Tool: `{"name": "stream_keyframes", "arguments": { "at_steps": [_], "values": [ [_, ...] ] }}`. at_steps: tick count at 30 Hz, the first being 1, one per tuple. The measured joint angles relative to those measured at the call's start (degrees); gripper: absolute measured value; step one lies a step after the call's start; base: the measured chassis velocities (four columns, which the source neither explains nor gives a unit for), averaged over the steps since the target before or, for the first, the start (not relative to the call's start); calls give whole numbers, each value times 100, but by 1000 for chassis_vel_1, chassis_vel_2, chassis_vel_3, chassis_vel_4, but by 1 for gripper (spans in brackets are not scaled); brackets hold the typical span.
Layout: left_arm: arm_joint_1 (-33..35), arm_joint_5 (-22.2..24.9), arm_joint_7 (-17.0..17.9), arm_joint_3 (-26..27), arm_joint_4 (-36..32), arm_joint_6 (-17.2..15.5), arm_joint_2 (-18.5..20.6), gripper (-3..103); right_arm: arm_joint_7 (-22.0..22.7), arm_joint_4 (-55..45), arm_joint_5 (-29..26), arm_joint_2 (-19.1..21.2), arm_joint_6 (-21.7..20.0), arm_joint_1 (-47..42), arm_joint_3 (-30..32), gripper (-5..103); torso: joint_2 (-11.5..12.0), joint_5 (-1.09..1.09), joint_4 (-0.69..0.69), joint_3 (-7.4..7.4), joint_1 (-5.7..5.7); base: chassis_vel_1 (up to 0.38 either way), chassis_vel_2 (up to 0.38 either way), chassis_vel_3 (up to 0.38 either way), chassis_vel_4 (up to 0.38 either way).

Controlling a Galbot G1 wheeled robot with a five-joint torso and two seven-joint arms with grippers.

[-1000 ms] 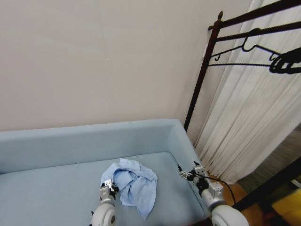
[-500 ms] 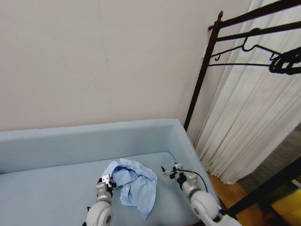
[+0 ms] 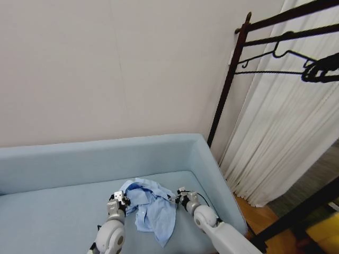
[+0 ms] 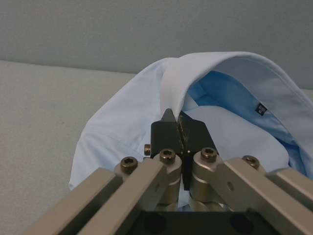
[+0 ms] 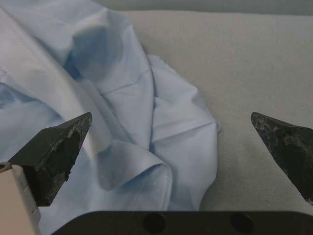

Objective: Pick up the clothes from the sofa and hang them on the clothes hanger.

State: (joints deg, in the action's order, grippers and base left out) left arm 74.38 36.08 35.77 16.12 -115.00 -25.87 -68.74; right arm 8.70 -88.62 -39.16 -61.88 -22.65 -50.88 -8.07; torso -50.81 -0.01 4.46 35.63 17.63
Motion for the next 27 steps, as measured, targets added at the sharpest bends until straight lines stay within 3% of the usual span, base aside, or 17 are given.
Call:
{"name": "stream_keyframes", "arguments": {
  "at_steps": [5, 13, 20, 27],
  "values": [
    [-18, 29, -4, 24, -49, -22, 5, 0, 7, 342, 154, -117, 75, 101, -16, 100, 0, 1, 0, 0, 0, 0, 0, 0, 0],
    [-34, 30, -8, 34, 23, -32, -6, 0, 170, -226, 144, 25, 95, 7, 140, 100, 0, 2, 0, -1, 0, 0, 0, 0, 0],
    [-30, 17, -24, 35, 30, -24, -23, 0, 238, -930, -340, 358, -26, -57, 122, 100, -1, 1, 0, -1, 0, 0, 0, 0, 0],
    [-32, 16, -33, 45, 27, -13, -10, 0, -51, -964, -479, 447, -65, 39, -279, 100, -1, 1, -1, -1, -1, 0, 0, 0, 0]
  ]
}}
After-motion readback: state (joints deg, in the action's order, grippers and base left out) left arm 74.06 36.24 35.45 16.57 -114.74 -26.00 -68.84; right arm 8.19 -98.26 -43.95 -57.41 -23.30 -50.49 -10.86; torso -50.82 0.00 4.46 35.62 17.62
